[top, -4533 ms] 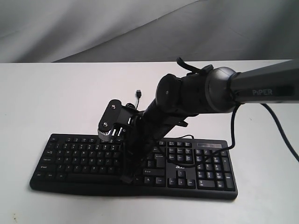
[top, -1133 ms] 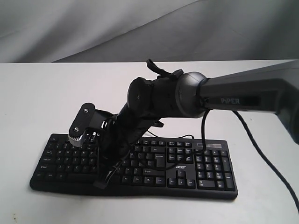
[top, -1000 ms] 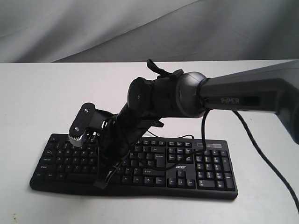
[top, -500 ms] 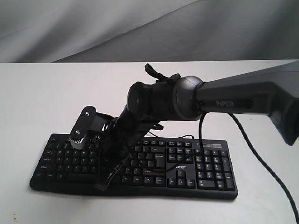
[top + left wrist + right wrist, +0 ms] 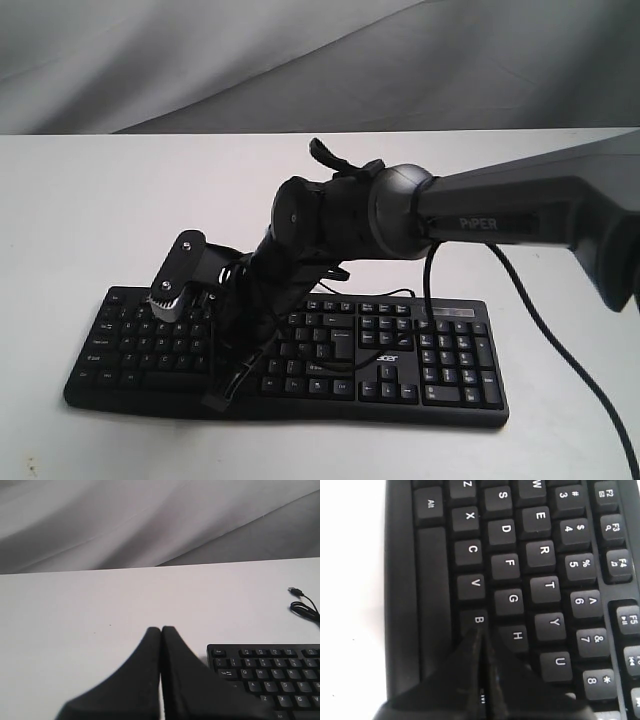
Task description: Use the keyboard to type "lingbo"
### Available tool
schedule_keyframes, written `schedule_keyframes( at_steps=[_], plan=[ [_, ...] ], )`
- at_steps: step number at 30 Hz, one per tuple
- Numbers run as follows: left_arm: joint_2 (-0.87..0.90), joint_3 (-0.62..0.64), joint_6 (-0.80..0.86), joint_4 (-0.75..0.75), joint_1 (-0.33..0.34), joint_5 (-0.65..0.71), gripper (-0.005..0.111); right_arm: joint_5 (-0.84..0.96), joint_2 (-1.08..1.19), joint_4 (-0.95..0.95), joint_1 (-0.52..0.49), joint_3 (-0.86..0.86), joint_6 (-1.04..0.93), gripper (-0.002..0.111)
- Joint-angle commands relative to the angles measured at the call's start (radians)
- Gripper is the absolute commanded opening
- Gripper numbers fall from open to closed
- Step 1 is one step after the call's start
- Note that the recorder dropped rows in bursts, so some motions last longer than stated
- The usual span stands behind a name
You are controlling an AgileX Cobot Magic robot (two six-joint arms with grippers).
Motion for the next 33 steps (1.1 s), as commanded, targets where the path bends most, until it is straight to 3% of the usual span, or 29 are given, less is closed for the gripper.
schedule_keyframes(
  at_steps=[1,13,19,33],
  plan=[
    [-0.004,0.005,-0.002,-0.004,0.001,-0.007,0.001,-0.001,-0.02,-0.007,0.004,-0.005,0.002,0.0],
    [-0.004,0.005,-0.002,-0.004,0.001,-0.007,0.001,-0.097,-0.02,0.032,0.014,-0.008,0.0,0.0],
    [-0.004,0.005,-0.002,-0.004,0.001,-0.007,0.001,-0.031,0.008,0.042,0.016,-0.093,0.002,0.0],
    [-0.004,0.005,-0.002,-0.004,0.001,-0.007,0.001,-0.044,0.042,0.051,0.016,-0.098,0.008,0.0]
  ],
)
